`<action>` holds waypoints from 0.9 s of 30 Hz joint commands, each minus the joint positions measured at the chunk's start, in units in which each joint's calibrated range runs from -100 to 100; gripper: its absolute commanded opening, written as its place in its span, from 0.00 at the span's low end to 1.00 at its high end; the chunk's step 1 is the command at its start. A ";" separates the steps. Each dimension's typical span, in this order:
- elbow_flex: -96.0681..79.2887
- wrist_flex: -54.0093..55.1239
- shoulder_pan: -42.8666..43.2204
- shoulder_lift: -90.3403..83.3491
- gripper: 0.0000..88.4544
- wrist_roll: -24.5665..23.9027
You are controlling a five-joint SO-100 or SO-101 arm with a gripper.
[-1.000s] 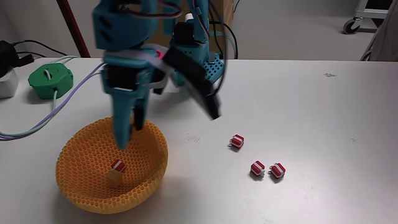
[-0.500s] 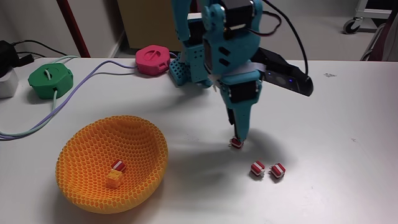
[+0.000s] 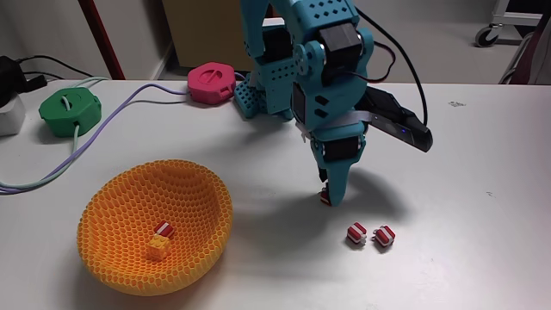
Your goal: Place cube pieces into the yellow basket
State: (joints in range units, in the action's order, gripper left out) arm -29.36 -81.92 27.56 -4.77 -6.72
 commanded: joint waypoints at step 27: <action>26.33 -10.52 -9.20 -3.37 0.00 3.76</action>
State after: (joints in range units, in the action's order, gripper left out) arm -16.26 -86.47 22.92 -1.13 -3.98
